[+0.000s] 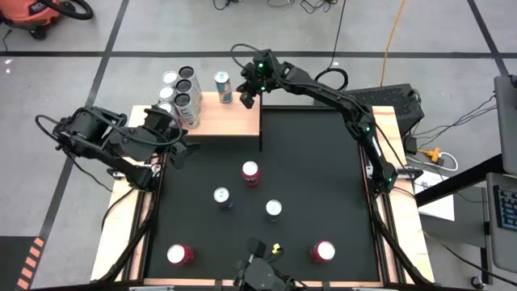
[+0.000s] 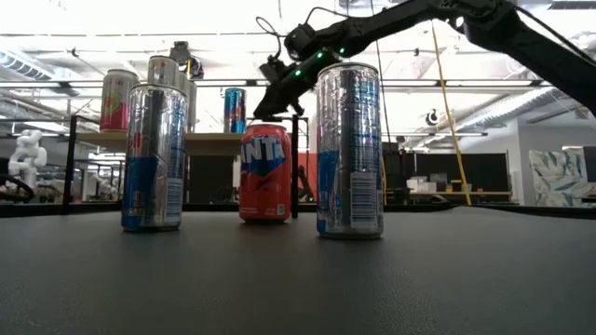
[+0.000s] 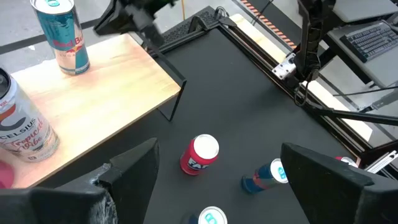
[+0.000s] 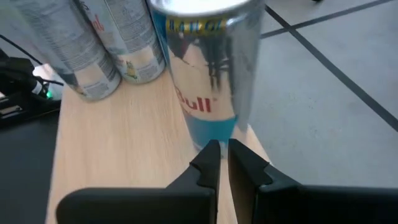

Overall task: Place canned beverage on shelf
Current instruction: Put the top blue soda can on the shelf aligned with the other blue soda can

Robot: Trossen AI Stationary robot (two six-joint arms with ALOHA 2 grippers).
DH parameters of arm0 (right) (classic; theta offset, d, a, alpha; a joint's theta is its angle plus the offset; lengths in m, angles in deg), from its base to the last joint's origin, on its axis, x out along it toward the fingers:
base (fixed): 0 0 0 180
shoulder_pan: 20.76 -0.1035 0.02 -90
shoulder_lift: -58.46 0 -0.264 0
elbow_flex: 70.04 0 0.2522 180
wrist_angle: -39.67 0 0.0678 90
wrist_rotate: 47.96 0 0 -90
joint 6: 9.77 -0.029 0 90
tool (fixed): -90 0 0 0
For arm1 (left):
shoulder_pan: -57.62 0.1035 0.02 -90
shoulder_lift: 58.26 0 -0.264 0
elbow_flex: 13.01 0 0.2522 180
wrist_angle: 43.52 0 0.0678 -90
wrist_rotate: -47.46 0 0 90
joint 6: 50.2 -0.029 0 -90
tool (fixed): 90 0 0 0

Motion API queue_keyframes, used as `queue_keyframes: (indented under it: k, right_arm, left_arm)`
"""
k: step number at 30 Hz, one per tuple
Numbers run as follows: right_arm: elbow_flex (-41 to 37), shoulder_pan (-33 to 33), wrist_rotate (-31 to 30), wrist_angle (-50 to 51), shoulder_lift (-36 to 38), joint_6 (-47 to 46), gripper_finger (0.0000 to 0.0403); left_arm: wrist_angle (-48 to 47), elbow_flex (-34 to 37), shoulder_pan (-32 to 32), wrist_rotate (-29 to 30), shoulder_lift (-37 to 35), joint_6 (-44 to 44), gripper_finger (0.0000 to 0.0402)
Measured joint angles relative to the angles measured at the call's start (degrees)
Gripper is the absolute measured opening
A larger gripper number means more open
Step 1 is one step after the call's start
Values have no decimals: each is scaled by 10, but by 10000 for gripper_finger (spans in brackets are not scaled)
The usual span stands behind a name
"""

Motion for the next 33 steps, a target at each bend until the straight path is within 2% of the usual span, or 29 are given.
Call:
queue_keyframes:
  k: [3, 7, 12, 16, 21, 25, 30, 33]
  right_arm:
    - [0, 3, 0, 45, 31, 2, 10]
    - [0, 3, 1, 98, 92, -3, 10]
    - [0, -14, 2, 162, 172, -22, 10]
    - [0, -37, 2, 244, 225, -42, 10]
    - [0, -71, 2, 369, 261, -50, 10]
    - [0, -96, 2, 460, 271, -50, 10]
    - [0, -122, 2, 537, 270, -53, 10]
    - [0, -138, 3, 561, 271, -80, 10]
  left_arm:
    - [-1, -8, 0, -2, 0, 1, 338]
    - [-4, -54, 0, -5, -10, -26, 338]
    - [2, -141, 0, 71, -20, -90, 338]
    - [1, -192, 0, 106, -29, -125, 338]
    - [-10, -201, 0, 114, -40, -140, 338]
    - [-36, -200, 0, 112, -29, -118, 338]
    - [-54, -195, 0, 117, -6, -91, 338]
    - [-54, -195, 0, 144, 11, -88, 338]
